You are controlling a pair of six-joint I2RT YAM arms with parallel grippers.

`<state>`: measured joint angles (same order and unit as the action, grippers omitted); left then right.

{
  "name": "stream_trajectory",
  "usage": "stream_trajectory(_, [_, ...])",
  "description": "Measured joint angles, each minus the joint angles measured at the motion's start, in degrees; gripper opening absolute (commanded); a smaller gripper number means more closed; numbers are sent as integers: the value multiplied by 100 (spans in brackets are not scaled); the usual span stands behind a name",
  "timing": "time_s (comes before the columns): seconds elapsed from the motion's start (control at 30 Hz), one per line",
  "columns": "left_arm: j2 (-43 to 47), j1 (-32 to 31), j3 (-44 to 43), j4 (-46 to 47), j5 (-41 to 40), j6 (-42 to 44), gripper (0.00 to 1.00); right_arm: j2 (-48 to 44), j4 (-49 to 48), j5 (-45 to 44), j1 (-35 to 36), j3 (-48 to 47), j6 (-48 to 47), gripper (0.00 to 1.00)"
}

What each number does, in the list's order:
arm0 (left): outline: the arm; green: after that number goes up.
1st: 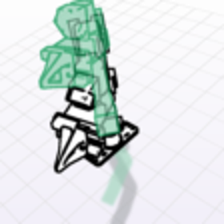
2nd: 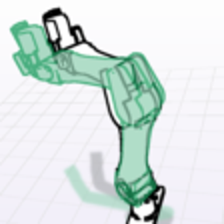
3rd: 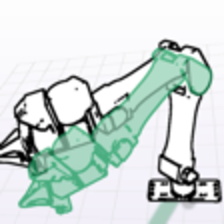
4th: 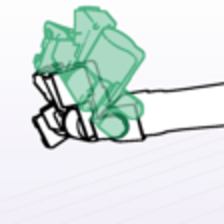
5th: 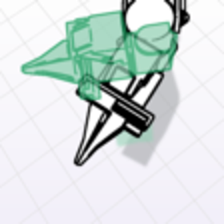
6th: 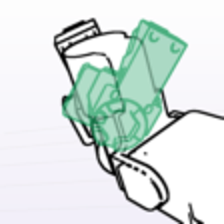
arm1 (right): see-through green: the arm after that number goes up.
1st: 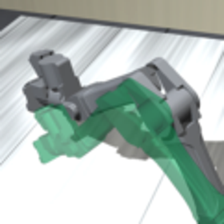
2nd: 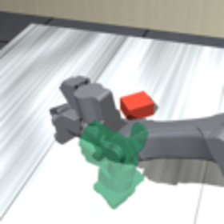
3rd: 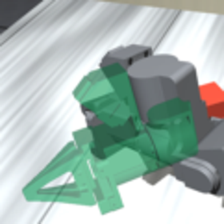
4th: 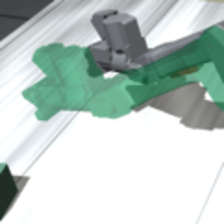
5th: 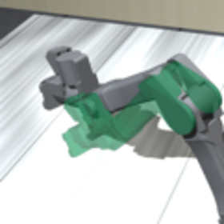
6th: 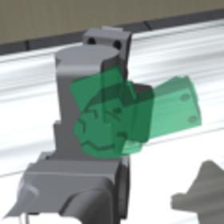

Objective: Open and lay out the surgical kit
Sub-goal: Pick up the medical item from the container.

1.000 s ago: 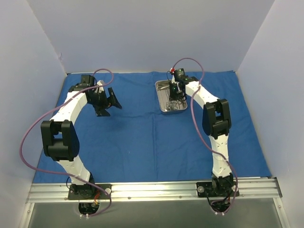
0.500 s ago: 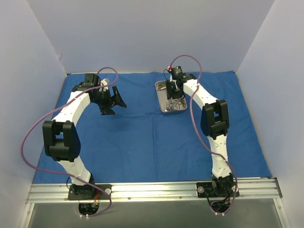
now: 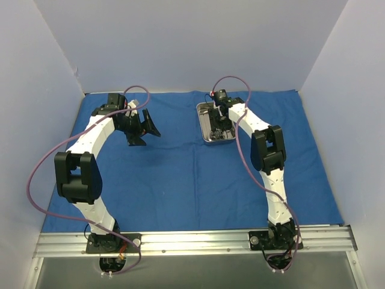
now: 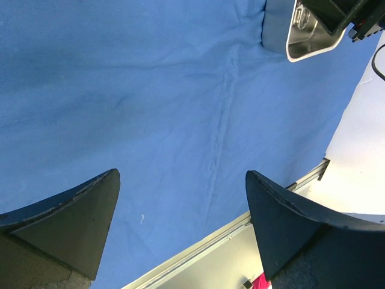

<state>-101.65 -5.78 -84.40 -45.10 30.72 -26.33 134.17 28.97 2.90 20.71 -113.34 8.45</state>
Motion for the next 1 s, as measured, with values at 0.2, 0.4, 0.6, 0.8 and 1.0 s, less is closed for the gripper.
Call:
stream_trajectory(0.2, [-57,37,0,0,4,0,95,68,-2,-20,-2,-39,-61,43])
stream_trajectory(0.4, [-59,70,0,0,24,0,95,184,-13,-9,0,-109,-87,36])
stream_trajectory(0.6, [-63,74,-11,-2,70,4,95,229,4,-11,-4,-190,-103,12])
stream_trajectory(0.8, [-66,74,-28,-2,114,26,95,219,-22,74,-9,-195,-94,0])
stream_trajectory(1.0, [-66,74,-31,-2,181,26,95,142,-46,245,-9,-195,4,0])
